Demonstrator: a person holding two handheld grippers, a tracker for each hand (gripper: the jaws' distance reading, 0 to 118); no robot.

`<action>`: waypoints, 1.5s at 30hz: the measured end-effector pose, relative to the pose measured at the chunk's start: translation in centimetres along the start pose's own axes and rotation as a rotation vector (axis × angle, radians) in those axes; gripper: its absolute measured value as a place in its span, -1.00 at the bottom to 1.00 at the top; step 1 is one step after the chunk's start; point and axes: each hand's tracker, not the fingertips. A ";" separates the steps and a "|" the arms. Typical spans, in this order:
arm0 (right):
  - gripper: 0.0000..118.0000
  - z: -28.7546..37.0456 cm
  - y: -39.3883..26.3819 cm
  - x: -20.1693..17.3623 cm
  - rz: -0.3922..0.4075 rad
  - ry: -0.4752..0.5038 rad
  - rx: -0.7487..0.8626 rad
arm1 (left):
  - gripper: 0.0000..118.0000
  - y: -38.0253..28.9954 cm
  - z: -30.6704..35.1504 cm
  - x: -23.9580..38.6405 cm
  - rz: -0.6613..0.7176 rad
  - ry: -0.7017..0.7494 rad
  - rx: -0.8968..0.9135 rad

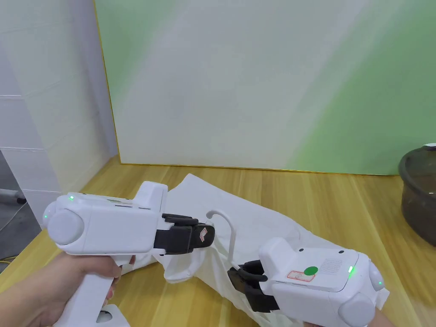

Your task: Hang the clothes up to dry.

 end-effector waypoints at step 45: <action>-0.91 11.9 3.1 2.6 0.140 0.319 0.075 | 0.64 4.5 -3.1 6.7 -0.901 -0.254 -0.628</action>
